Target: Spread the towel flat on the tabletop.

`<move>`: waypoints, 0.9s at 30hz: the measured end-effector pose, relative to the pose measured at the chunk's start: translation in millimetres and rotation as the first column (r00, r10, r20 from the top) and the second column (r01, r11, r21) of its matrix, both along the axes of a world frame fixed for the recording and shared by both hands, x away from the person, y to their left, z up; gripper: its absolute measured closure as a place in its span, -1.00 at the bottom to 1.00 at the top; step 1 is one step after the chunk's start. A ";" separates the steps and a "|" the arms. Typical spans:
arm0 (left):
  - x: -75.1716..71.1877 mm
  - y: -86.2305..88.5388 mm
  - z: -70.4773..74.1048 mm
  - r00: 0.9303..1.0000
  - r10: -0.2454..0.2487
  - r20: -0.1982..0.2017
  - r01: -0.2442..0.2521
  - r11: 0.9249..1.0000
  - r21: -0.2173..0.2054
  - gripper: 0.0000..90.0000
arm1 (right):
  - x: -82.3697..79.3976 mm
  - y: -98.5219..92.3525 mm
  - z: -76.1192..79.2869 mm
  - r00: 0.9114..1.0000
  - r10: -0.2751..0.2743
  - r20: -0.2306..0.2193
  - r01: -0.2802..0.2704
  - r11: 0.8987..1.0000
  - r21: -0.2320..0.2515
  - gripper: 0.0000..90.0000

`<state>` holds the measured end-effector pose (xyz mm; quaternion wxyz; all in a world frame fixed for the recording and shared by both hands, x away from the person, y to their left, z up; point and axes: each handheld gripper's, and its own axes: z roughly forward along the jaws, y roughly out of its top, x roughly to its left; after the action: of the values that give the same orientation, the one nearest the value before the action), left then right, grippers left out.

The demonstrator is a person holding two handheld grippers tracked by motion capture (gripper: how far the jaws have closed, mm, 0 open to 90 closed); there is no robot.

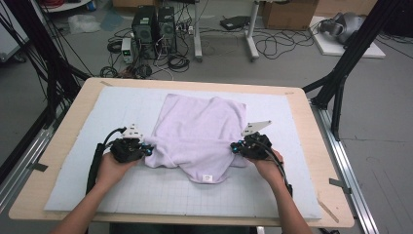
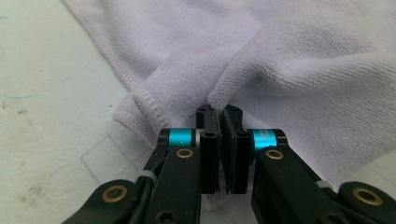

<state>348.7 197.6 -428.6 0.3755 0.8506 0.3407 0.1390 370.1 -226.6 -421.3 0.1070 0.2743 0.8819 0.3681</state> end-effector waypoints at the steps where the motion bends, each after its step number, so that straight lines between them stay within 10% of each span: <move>1: 0.7 1.1 0.5 1.000 0.006 0.004 -0.006 1.000 -0.005 0.90 | 4.5 -0.8 -4.9 1.000 -0.006 -0.019 0.006 1.000 0.005 0.93; 6: -5.6 12.1 11.5 1.000 0.017 0.007 -0.016 0.998 -0.064 0.60 | 2.8 -4.4 1.4 1.000 -0.029 0.003 0.029 0.999 0.046 0.84; 17: -47.4 21.6 27.6 0.995 -0.073 0.067 0.079 0.991 -0.103 0.15 | -71.1 -4.2 38.2 0.984 0.054 0.170 -0.068 0.995 0.077 0.45; 27: -41.1 -6.0 -12.0 0.986 -0.162 -0.025 0.162 0.987 -0.017 0.31 | -79.9 33.4 -12.9 0.978 0.204 0.040 -0.204 0.979 0.018 0.28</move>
<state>307.6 191.6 -440.5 0.3872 0.8745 0.2765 0.0944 290.2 -193.1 -434.2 0.0824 0.1765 0.8990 0.3921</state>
